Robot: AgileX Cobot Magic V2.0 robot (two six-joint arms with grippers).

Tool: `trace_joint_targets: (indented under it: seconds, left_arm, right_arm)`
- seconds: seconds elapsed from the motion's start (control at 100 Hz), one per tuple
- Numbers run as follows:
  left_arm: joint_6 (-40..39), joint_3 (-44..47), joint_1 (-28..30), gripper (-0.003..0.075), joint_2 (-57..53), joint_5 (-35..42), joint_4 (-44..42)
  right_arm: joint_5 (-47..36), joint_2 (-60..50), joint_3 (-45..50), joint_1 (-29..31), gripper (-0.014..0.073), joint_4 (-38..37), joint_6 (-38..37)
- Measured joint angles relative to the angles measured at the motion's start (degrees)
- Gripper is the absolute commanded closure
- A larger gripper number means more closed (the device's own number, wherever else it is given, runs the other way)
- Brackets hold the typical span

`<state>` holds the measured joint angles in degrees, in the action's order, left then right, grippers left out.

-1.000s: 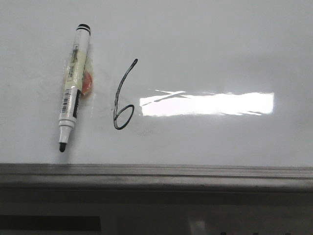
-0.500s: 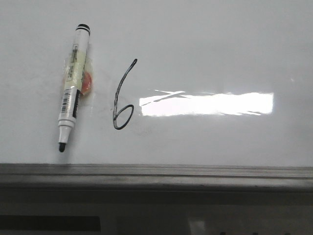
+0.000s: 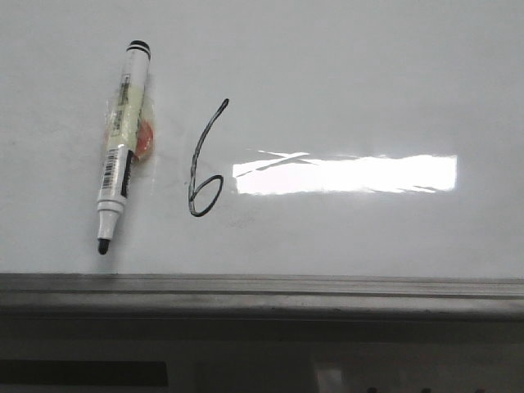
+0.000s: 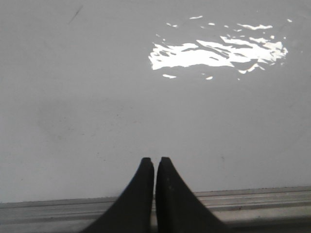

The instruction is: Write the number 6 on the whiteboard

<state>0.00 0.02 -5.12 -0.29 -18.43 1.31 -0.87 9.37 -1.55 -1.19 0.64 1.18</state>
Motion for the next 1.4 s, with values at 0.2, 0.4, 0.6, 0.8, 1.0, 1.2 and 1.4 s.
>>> trace_joint_targets:
  seconds: [0.2,0.4,0.6,0.8,1.0,1.2,1.4]
  left_arm:
    - [0.00,0.00,0.00,0.0741,0.00,0.00,0.00]
    - [0.00,0.00,0.00,0.0741,0.00,0.00,0.00]
    - [0.00,0.00,0.00,0.0741,0.00,0.00,0.00]
    - [0.00,0.00,0.00,0.0741,0.00,0.00,0.00]
    - [0.00,0.00,0.00,0.0741,0.00,0.00,0.00]
    - [0.00,0.00,0.00,0.0741,0.00,0.00,0.00]
    - [0.00,0.00,0.00,0.0741,0.00,-0.03,0.00]
  right_arm:
    - [3.28,-3.35,2.30,2.46,0.0658,-2.61,-0.20]
    - [9.83,-9.37,2.30,2.86,0.0658,-4.49,-0.20]
    - [16.24,-9.81,2.30,2.86,0.0658,-4.72,-0.41]
    - [19.65,-9.78,2.19,2.86,0.0658,-4.72,-0.41]
    - [19.75,-9.92,2.19,2.86,0.0658,-4.72,-0.29]
    - [19.75,-9.92,2.19,2.86,0.0658,-4.72,-0.29]
    - [19.75,-9.92,2.19,2.86,0.0658,-4.72,-0.29]
